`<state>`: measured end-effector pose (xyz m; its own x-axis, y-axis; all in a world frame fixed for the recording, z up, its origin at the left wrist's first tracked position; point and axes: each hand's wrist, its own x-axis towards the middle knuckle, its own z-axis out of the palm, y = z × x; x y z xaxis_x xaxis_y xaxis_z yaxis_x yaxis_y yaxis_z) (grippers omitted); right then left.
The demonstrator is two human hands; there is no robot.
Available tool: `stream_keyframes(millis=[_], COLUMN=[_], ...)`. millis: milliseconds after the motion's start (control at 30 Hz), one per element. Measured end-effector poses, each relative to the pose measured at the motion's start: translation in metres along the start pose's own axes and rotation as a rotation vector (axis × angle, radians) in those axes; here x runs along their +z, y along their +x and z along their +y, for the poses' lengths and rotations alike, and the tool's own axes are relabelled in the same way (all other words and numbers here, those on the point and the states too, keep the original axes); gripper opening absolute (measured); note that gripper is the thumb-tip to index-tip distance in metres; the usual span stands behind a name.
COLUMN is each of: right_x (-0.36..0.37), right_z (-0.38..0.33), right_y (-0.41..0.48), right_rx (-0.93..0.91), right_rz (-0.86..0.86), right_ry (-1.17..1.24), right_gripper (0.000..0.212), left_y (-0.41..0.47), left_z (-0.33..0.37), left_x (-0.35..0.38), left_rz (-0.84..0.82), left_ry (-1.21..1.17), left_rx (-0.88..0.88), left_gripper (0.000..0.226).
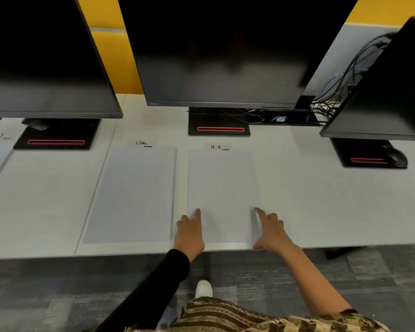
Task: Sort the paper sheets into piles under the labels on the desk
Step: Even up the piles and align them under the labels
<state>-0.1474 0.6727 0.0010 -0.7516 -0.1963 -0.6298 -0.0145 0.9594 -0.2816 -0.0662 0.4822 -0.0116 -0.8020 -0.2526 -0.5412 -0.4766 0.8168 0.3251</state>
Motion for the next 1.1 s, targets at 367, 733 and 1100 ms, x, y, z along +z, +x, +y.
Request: stream_keyframes(millis=[367, 733, 1100], right_x=[0.010, 0.012, -0.003], right_z=[0.006, 0.008, 0.002], right_y=[0.005, 0.007, 0.008], right_rx=[-0.086, -0.090, -0.028], right_rz=[0.104, 0.103, 0.087], right_ry=[0.027, -0.003, -0.032], right_gripper=[0.067, 0.062, 0.069], left_y=[0.003, 0.006, 0.012], left_z=[-0.003, -0.002, -0.011], left_x=[0.008, 0.010, 0.002], left_rz=[0.104, 0.119, 0.075], left_ry=[0.118, 0.096, -0.046], left_rx=[0.027, 0.005, 0.006], left_gripper=[0.057, 0.053, 0.065])
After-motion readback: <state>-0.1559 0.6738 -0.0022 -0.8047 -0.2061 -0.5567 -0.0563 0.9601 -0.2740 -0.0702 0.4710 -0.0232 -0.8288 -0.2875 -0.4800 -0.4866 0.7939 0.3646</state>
